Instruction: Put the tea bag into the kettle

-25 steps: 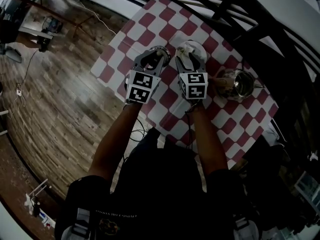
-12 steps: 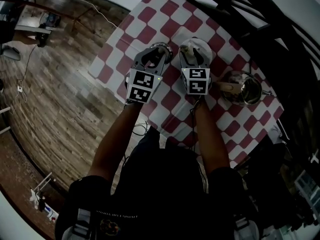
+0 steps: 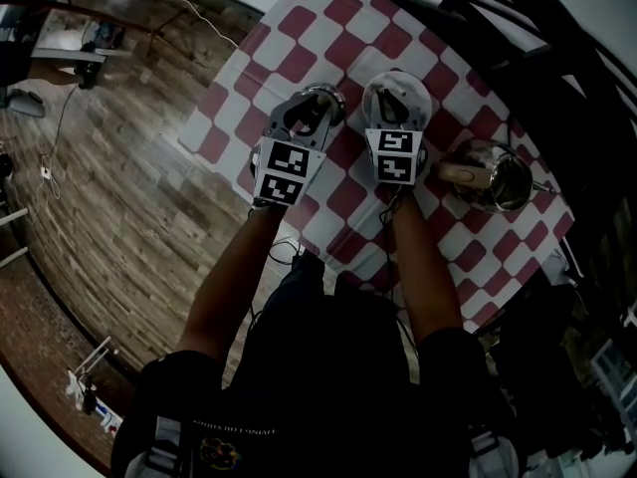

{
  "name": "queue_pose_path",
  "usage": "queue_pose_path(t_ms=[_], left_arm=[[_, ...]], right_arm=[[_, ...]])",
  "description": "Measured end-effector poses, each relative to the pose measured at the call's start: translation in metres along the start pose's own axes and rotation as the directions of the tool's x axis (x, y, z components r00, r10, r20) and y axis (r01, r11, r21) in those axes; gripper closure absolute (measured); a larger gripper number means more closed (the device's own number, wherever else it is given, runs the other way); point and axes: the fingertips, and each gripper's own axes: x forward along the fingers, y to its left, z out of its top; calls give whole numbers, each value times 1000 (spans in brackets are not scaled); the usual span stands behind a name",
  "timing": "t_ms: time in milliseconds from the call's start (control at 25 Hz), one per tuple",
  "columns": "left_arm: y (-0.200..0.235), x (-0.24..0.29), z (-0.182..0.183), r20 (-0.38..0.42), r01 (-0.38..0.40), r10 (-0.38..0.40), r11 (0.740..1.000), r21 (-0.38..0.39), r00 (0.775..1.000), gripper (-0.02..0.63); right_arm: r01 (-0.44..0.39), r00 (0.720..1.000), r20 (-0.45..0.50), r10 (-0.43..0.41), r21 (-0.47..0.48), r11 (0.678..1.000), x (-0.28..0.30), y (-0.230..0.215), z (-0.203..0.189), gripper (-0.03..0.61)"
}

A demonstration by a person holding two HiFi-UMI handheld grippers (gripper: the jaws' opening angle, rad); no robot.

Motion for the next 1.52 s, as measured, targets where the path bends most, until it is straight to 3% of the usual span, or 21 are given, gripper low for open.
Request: queue_pose_path(t_ms=[40,320,840,1520], left_arm=[[0,-1,1,2,-1,1,1000,2,1000,517],[-4,-12,11,29,3,-3,1000,14,1000,517],[-21,-42,38,97,18,-24,998,65,995,517],[-87,-65,96,201,116,-152,977,179,968,517]], right_arm=[[9,1000,19,-9,-6,1000,-4,-1,5,558],[14,991,131,-11,-21,1000,-31,2,39,560],[75,974,215,-73,-2,997,-93,3,67,560],[248,907,338,-249,49,968,-198,-34,93,560]])
